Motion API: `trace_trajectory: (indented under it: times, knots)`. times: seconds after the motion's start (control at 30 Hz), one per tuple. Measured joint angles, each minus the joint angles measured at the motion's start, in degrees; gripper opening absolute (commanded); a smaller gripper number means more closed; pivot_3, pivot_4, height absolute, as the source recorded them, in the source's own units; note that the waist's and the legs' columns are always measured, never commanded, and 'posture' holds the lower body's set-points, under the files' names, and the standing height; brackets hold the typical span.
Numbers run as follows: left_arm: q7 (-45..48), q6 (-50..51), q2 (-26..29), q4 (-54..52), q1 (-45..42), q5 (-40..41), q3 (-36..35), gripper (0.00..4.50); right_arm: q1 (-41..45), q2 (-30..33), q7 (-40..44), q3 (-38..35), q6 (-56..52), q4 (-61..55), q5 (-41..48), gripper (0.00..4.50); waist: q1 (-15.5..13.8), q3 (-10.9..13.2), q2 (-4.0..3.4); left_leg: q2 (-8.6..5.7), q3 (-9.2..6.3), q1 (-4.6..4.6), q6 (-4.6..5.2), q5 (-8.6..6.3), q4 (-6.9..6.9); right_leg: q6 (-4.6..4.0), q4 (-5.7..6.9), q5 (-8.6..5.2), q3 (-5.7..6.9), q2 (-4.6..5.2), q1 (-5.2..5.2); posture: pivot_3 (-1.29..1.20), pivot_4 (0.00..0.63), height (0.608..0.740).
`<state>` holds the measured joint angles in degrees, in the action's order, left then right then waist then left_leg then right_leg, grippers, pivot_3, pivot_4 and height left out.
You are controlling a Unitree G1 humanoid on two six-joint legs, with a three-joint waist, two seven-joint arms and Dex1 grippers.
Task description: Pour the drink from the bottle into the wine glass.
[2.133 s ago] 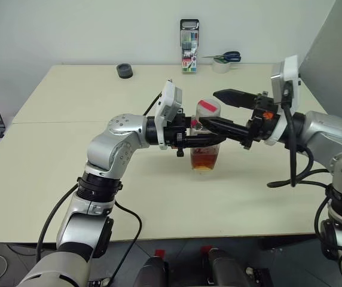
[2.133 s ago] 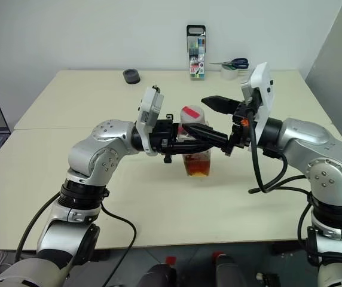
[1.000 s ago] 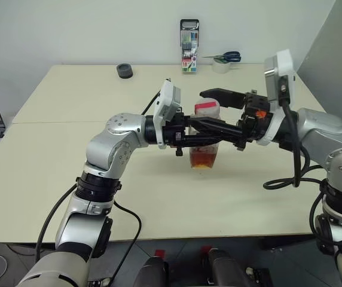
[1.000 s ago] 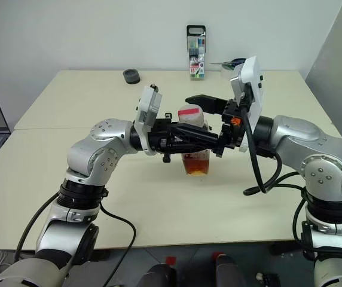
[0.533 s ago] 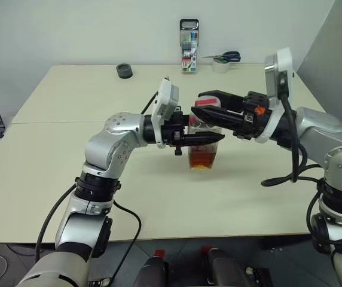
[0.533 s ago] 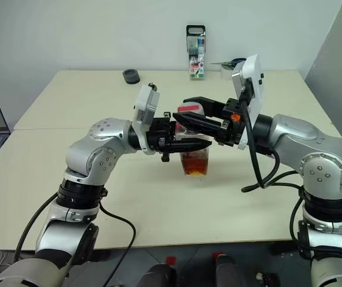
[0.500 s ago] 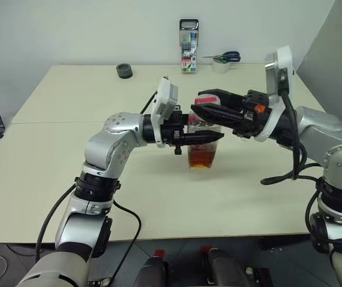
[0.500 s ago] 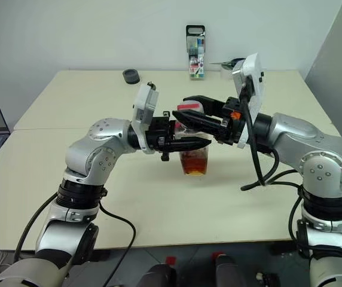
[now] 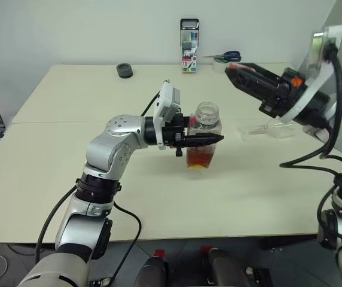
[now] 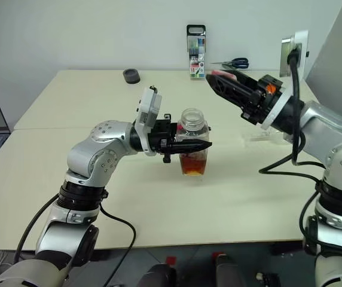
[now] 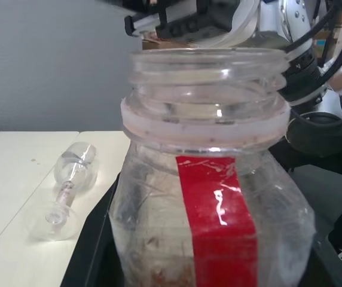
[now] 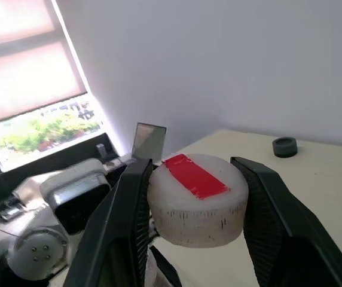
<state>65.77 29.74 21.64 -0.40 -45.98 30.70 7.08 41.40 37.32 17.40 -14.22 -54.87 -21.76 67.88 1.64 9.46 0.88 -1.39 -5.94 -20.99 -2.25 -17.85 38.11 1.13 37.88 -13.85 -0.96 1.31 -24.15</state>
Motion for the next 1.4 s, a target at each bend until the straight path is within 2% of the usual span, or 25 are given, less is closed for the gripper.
trace_trajectory:
  times: [0.1, 0.17, 0.23, 0.3, 0.4, 0.53, 0.67, 0.9, 1.13, 1.2, 1.3, 1.4]
  knots:
    - [-0.08, 0.0, 0.16, -0.02, 0.19, 0.0, -0.21, 1.82, -10.73, 0.89, 0.38, 1.34, 5.16, -2.37, -9.89, 1.86, -0.18, -0.02, 0.04, -0.05, 0.16, 0.0, 0.01, -0.01, 0.07, 0.02, -0.01, 0.0, -0.01, 0.0, 0.06, 0.0, 0.15, 0.74]
    - [-0.1, 0.0, 0.0, -0.07, 0.24, 0.0, -0.13, 1.82, -19.69, 1.21, -1.03, 4.82, 11.72, -1.53, -20.89, 1.86, -0.28, -0.03, 0.06, -0.07, 0.26, 0.02, 0.01, 0.0, 0.08, 0.05, 0.02, -0.02, -0.02, 0.0, 0.07, 0.0, 0.15, 0.74]
    - [-0.13, 0.0, 0.06, -0.08, 0.3, -0.01, -0.15, 1.82, -28.68, -1.14, -5.15, 7.49, 18.19, 3.41, -32.34, 1.86, -0.31, -0.04, 0.07, -0.07, 0.36, 0.02, -0.07, 0.04, 0.07, 0.05, 0.06, -0.02, -0.1, 0.0, 0.03, 0.0, 0.15, 0.74]
    - [-0.16, 0.0, 0.21, -0.08, 0.3, -0.01, -0.21, 1.82, -32.94, -3.9, -7.35, 10.01, 20.94, 8.62, -38.92, 1.86, -0.09, -0.01, 0.03, -0.06, 0.48, 0.05, -0.22, 0.12, 0.06, 0.04, 0.13, -0.02, -0.22, -0.01, -0.04, 0.0, 0.15, 0.74]
    - [-0.2, 0.0, -0.25, -0.1, 0.27, -0.02, -0.02, 1.82, -34.18, -8.67, -7.97, 11.82, 24.14, 11.47, -43.41, 1.86, 0.93, 0.01, -0.05, 0.08, 0.64, 0.24, -0.22, 0.12, -0.03, 0.03, 0.21, -0.01, -0.46, -0.17, -0.07, 0.0, 0.15, 0.74]
    - [-0.21, 0.03, -0.25, -0.15, 0.27, -0.05, 0.08, 1.82, -33.72, -15.36, -10.54, 11.53, 26.91, 14.31, -46.61, 3.09, 1.08, -0.01, -0.05, 0.11, 0.58, 0.29, -0.22, 0.12, 0.01, 0.03, 0.21, -0.01, -0.37, -0.26, 0.04, 0.0, 0.15, 0.74]
    - [-0.11, 0.03, -0.03, -0.15, 0.26, -0.25, 0.08, 1.82, -33.39, -18.79, -11.07, 11.05, 27.08, 14.58, -47.86, 4.47, 1.06, -0.14, 0.17, 0.08, 0.57, 0.37, -0.04, 0.02, 0.18, 0.07, 0.19, 0.01, -0.4, -0.23, 0.18, 0.0, 0.15, 0.74]
    - [-0.08, 0.03, 0.16, -0.16, 0.27, -0.31, 0.08, 1.82, -33.95, -18.6, -9.44, 11.16, 26.66, 13.2, -50.47, 4.47, 0.82, -0.12, 0.15, 0.06, 0.45, 0.28, 0.0, 0.0, 0.33, 0.08, 0.2, 0.01, -0.3, -0.22, 0.2, 0.0, 0.15, 0.74]
    - [-3.8, -0.56, 1.43, 0.29, 0.3, -1.29, -1.55, 1.82, -34.12, -6.51, 2.92, 10.27, 27.23, -1.16, -49.41, 4.47, 0.71, -0.04, 0.03, 0.02, 0.43, 0.16, 0.01, -0.01, 0.33, 0.09, 0.21, 0.01, -0.27, -0.18, 0.09, 0.0, 0.15, 0.74]
    - [-6.37, -2.1, 2.06, 1.66, 0.3, -3.22, -2.72, 1.82, -32.17, -5.19, 5.69, 7.99, 25.58, -6.14, -44.89, 4.47, 0.73, -0.04, 0.03, 0.06, 0.35, 0.2, 0.01, -0.01, 0.32, 0.08, 0.2, 0.02, -0.22, -0.2, 0.13, 0.0, 0.15, 0.74]
    - [-12.34, -5.3, 2.27, 5.9, 0.3, -7.19, -4.54, 1.82, -26.77, -4.27, 9.49, 6.65, 17.28, -12.36, -31.44, 4.47, 0.68, -0.04, 0.03, 0.08, 0.1, 0.18, 0.01, -0.01, 0.33, 0.07, 0.2, 0.02, -0.12, -0.2, 0.14, 0.0, 0.15, 0.74]
    - [-21.83, -8.86, 2.25, 11.02, 0.19, -13.07, -6.23, 1.82, -19.0, -2.02, 12.87, 6.53, 9.16, -13.6, -18.17, 4.47, 0.37, -0.03, 0.04, 0.01, -0.05, 0.15, 0.02, -0.01, 0.37, 0.06, 0.19, 0.03, -0.1, -0.11, 0.14, 0.0, 0.15, 0.74]
